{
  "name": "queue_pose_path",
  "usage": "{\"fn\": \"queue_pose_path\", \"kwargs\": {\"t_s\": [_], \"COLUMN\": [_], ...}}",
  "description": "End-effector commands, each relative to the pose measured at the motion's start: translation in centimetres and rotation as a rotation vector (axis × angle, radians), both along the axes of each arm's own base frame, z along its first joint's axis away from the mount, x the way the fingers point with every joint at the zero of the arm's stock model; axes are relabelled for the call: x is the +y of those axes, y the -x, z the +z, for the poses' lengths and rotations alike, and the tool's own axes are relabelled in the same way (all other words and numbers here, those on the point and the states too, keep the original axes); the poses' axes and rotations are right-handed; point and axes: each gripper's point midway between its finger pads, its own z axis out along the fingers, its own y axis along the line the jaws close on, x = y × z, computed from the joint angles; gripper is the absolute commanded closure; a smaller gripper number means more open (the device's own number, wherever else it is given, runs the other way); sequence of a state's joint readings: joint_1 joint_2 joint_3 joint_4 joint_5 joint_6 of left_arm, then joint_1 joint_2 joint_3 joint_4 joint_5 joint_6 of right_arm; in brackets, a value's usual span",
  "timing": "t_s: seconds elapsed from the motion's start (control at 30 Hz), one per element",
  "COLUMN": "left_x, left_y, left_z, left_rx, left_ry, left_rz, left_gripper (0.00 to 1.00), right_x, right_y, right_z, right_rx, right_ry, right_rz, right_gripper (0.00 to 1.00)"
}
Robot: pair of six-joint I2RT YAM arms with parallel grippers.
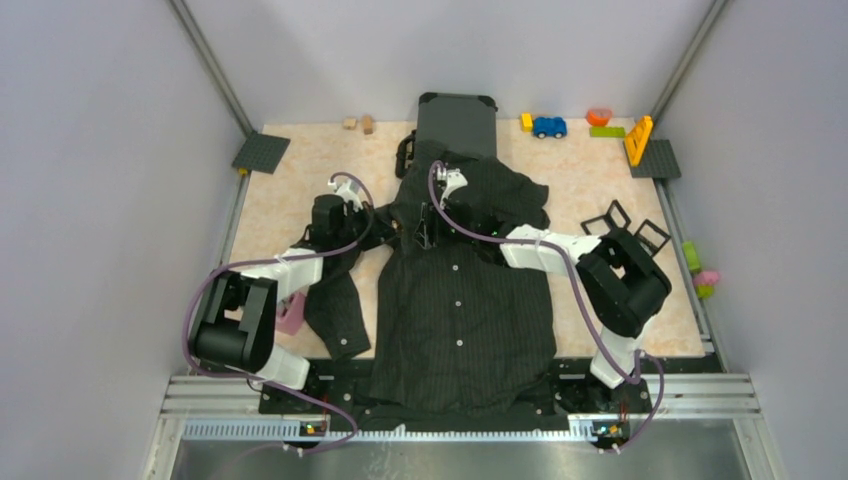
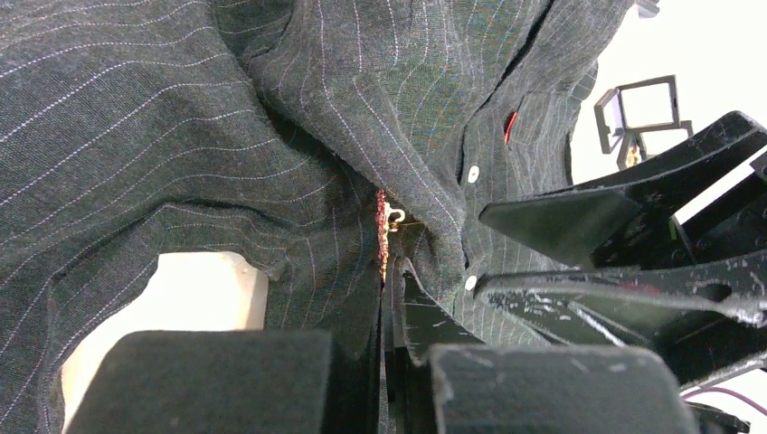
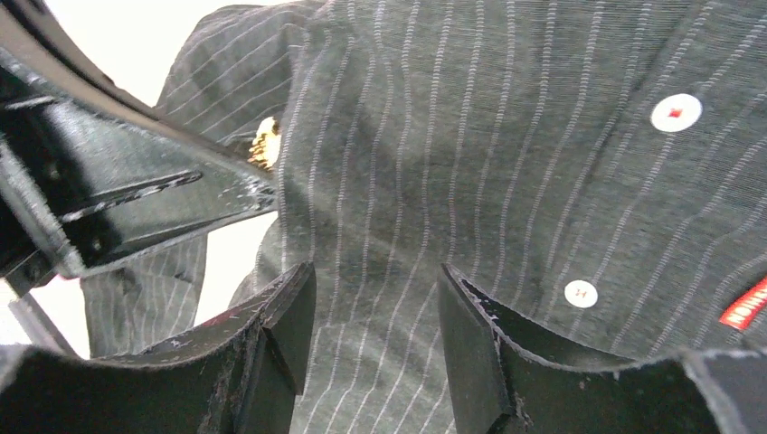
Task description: Pin the brooch onto the clothing
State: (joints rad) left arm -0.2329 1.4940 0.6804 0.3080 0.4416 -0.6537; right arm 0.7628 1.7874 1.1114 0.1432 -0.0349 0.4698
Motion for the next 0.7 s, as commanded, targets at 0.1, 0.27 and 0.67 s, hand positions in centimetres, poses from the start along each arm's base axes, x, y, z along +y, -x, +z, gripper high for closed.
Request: {"fn": "queue_pose_path", "kwargs": {"t_s": [0.1,0.27,0.67], "left_x": [-0.1,-0.3,-1.2], "left_y": [-0.3,-0.2,0.1], "left_z": [2.7,3.4,3.8], "left_rx": [-0.089,-0.112,-0.118], "left_ry": [0.051,0.069,0.141], "left_rz": [-0.027,-0.051,-0.110], "left_gripper": [1.00,1.00,1.00], "right_x": [3.2,4.2,5.6], "right_y": [1.2,1.1,1.1], "right_z": [3.1,2.1,0.7], "right_rx": [-0.109,-0.090,-0.075], "right_ry": [-0.132,-0.150,-0.186], "right_rz": [0.141,0.158,0.195], "right_gripper": [0.45,0.46,0.95]}}
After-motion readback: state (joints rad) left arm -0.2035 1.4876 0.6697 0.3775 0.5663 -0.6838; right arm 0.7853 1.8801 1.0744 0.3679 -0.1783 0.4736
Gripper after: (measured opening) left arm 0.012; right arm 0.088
